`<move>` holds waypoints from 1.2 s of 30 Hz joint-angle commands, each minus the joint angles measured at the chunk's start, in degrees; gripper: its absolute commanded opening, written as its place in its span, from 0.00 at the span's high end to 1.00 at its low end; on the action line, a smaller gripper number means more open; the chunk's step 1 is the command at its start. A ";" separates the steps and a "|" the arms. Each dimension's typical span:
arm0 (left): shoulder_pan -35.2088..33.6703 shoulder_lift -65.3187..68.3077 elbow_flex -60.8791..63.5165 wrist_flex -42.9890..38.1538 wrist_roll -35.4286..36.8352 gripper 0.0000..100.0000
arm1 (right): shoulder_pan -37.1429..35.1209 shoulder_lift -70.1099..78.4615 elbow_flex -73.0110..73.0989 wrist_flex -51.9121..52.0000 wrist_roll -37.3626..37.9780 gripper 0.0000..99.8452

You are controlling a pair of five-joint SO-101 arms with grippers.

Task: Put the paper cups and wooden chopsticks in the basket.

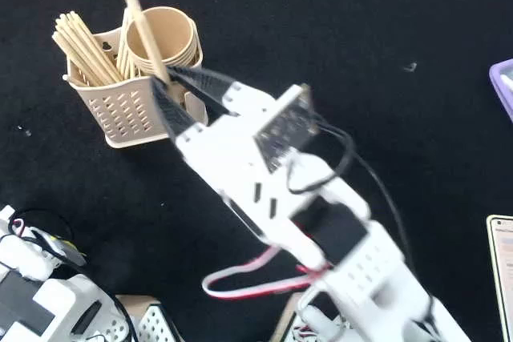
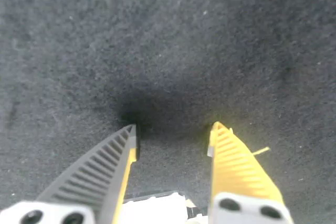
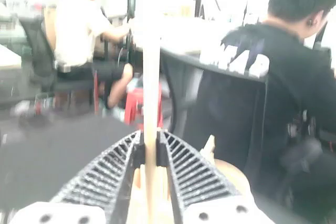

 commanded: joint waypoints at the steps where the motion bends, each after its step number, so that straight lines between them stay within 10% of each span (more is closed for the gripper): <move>1: 0.84 0.70 1.10 -2.55 0.79 0.78 | -1.23 10.86 -0.48 -22.33 -0.53 0.99; 19: 0.84 0.44 1.54 -3.08 0.79 0.78 | 1.67 52.09 -33.19 -32.97 -0.44 0.99; 36: 0.84 0.44 1.54 -3.08 0.79 0.78 | -1.05 55.60 -31.43 -23.30 -0.44 0.83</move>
